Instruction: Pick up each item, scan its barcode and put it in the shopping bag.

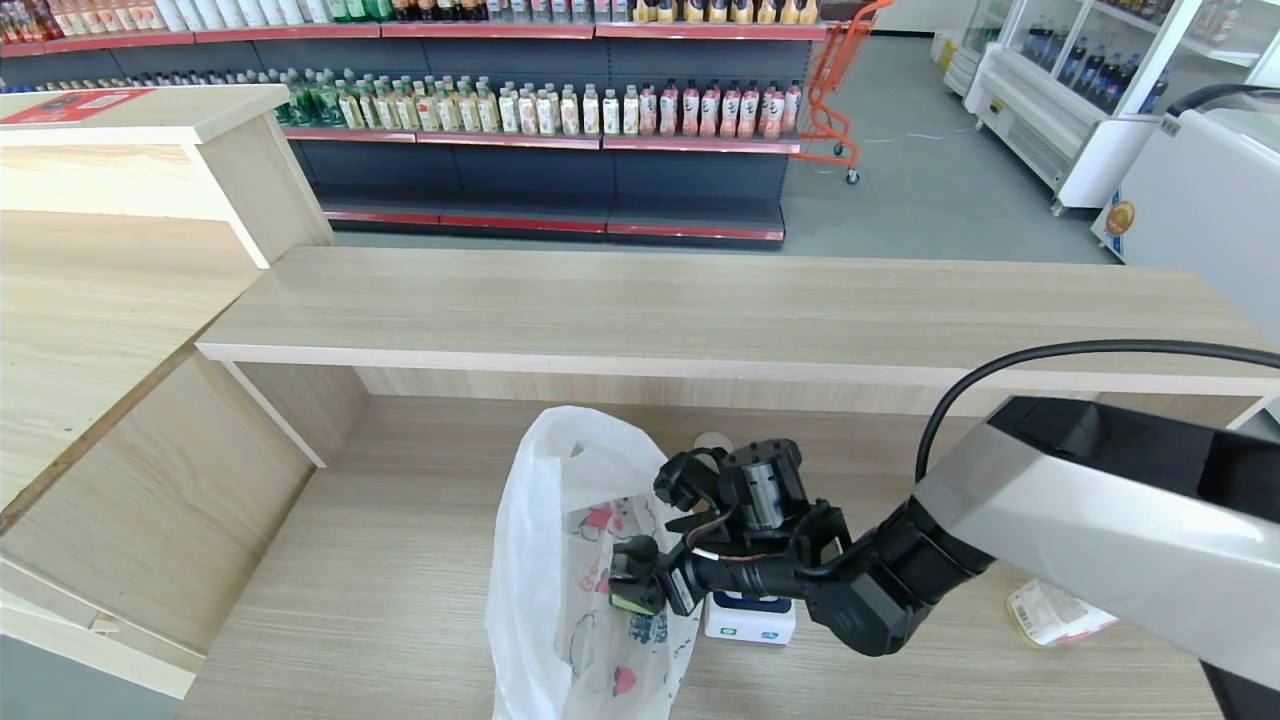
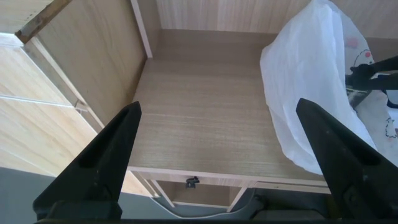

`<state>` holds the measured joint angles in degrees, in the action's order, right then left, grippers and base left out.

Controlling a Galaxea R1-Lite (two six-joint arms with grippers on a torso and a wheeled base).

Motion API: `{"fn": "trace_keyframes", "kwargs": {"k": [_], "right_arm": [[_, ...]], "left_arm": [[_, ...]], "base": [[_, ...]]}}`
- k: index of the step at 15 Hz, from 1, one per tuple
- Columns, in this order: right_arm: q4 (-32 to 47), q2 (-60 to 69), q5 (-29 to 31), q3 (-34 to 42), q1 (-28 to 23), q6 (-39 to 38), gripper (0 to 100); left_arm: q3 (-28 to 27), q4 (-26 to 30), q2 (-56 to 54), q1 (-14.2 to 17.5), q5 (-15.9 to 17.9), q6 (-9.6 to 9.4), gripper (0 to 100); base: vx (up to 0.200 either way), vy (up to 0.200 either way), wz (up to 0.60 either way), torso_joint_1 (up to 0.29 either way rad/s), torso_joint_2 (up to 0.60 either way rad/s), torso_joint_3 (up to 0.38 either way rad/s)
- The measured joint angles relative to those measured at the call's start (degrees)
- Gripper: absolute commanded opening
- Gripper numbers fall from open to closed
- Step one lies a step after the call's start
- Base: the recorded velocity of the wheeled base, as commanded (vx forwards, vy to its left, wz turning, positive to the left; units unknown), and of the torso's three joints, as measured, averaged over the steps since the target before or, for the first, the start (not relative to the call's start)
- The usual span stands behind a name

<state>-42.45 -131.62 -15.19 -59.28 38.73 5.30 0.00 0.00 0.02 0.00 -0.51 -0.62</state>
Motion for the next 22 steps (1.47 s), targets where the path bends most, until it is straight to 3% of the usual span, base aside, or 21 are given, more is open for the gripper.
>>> {"fn": "trace_keyframes", "kwargs": {"k": [4,11,15,19,22], "right_arm": [[-2.4,2.4,0.0,2.6,-1.6,-19.3,100],[-1.5,15.6,-0.1,14.4,-5.4,-39.6,100],[5.1,29.9,-0.7,22.3,-9.1,-36.4,100],[19.7,48.9,3.6,25.6,-16.5,-16.1,100],[32.2,64.2,7.8,26.7,-21.2,-9.2,100]], "left_arm": [[0.0,0.0,0.0,0.0,0.0,0.00,100],[0.0,0.0,0.0,0.0,0.0,0.02,100],[0.0,0.0,0.0,0.0,0.0,0.00,100],[0.0,0.0,0.0,0.0,0.0,0.00,100],[0.0,0.0,0.0,0.0,0.0,0.02,100]], "base": [[0.000,0.000,0.00,0.000,0.00,0.000],[0.000,0.000,0.00,0.000,0.00,0.000],[0.000,0.000,0.00,0.000,0.00,0.000],[0.000,0.000,0.00,0.000,0.00,0.000],[0.000,0.000,0.00,0.000,0.00,0.000]]}}
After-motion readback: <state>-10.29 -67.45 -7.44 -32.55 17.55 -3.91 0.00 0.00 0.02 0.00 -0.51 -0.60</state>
